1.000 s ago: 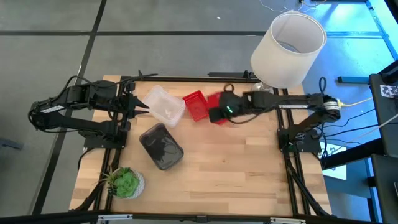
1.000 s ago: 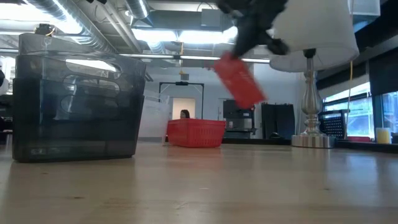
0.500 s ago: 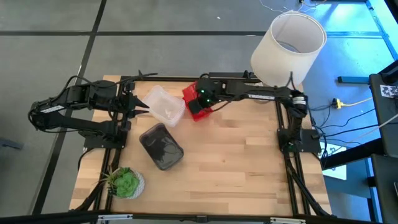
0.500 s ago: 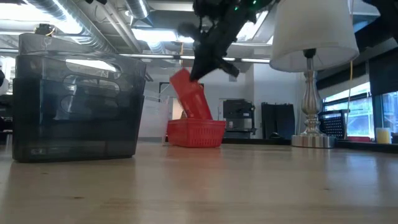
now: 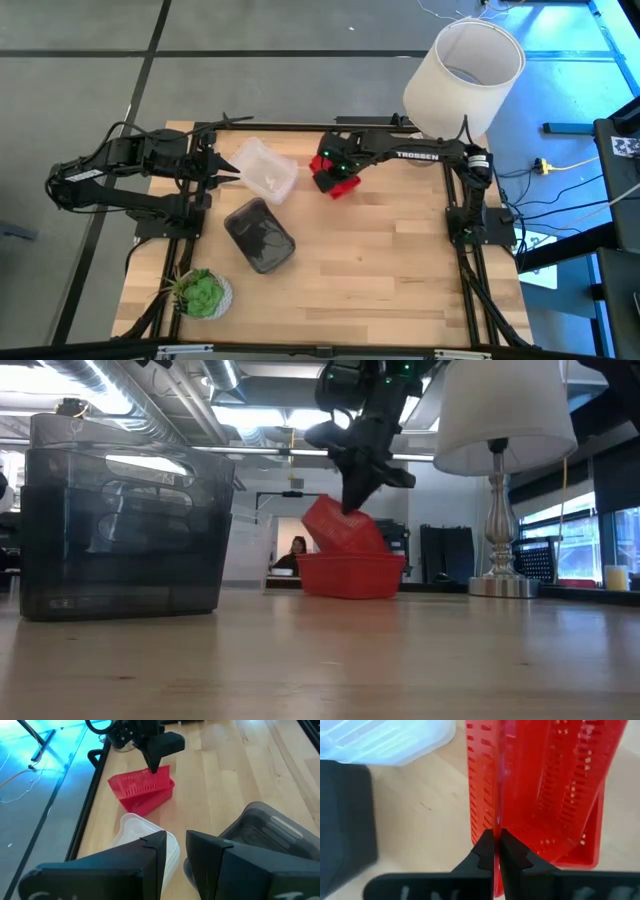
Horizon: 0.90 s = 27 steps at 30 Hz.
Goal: Stack baskets by color
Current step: Stack the bottom orange bin on the stacked orange bins
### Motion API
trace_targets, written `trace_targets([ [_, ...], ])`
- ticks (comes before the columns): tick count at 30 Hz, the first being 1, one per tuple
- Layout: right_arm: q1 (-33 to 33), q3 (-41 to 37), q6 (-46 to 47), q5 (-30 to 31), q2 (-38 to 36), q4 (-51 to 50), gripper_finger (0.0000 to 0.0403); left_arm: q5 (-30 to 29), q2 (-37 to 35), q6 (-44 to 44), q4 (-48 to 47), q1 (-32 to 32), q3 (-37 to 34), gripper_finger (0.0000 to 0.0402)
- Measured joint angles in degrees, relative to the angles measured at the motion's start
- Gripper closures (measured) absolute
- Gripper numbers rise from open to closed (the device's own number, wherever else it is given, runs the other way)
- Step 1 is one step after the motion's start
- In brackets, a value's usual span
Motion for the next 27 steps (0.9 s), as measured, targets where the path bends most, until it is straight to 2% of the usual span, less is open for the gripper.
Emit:
trace_targets([
  [4, 0.26, 2.2, -1.94, 1.18, -0.06, -1.79, 0.04, 0.0, 0.0, 0.0, -0.02, 0.0, 0.0, 0.0335],
  [10, 1.07, 12.61, -1.79, 3.28, -0.19, -8.83, 0.04, 0.0, 0.0, 0.02, 0.09, 0.0, 0.0, 0.0335],
  [14, 1.75, 18.03, 0.88, 8.31, -0.32, -14.46, 0.04, 0.02, 0.0, 0.02, 0.88, 0.0, 0.0, 0.0335],
  [16, 1.88, 18.35, 2.28, 9.98, -0.3, -15.37, 0.04, 0.0, 0.0, 0.02, 1.43, 0.0, 0.0, 0.0335],
  [27, 0.71, 10.2, 3.73, 6.61, 0.44, -13.65, 0.04, 0.02, 0.0, 0.02, 2.81, 0.0, 0.0, 0.0335],
])
